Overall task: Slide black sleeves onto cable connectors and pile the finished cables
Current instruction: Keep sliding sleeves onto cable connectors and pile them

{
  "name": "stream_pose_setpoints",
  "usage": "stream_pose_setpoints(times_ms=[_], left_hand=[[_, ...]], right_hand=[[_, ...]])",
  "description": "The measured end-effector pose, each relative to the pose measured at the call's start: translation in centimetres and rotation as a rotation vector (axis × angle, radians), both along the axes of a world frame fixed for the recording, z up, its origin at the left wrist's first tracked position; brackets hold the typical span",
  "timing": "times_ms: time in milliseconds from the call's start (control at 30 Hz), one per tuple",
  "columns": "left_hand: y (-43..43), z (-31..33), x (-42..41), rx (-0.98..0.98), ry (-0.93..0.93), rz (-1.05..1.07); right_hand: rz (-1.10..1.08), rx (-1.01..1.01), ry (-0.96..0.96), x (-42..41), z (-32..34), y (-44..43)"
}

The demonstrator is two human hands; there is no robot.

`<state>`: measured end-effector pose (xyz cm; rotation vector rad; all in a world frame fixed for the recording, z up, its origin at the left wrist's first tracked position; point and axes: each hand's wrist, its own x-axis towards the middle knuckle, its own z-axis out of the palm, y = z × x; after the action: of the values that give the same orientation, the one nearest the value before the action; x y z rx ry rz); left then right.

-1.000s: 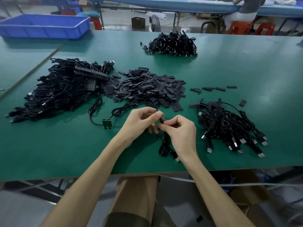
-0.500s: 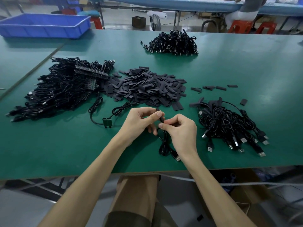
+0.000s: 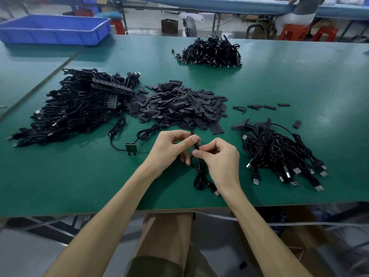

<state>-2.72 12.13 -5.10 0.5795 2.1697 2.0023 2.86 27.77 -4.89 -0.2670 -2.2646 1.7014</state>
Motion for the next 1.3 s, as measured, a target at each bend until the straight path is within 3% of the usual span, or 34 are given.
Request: stream_pose_setpoints(times_ms=[267, 867, 1300], left_hand=[[-0.2, 0.0, -0.4, 0.026, -0.096, 0.087], [-0.6, -0.1, -0.6, 0.073, -0.148, -0.025], [-1.1, -0.1, -0.9, 0.205, -0.212, -0.125]], right_hand=[[0.119, -0.070, 0.087, 0.2, 0.1, 0.0], [0.082, -0.047, 0.100, 0.1, -0.4, 0.0], [0.160, -0.216, 0.122, 0.0, -0.3, 0.0]])
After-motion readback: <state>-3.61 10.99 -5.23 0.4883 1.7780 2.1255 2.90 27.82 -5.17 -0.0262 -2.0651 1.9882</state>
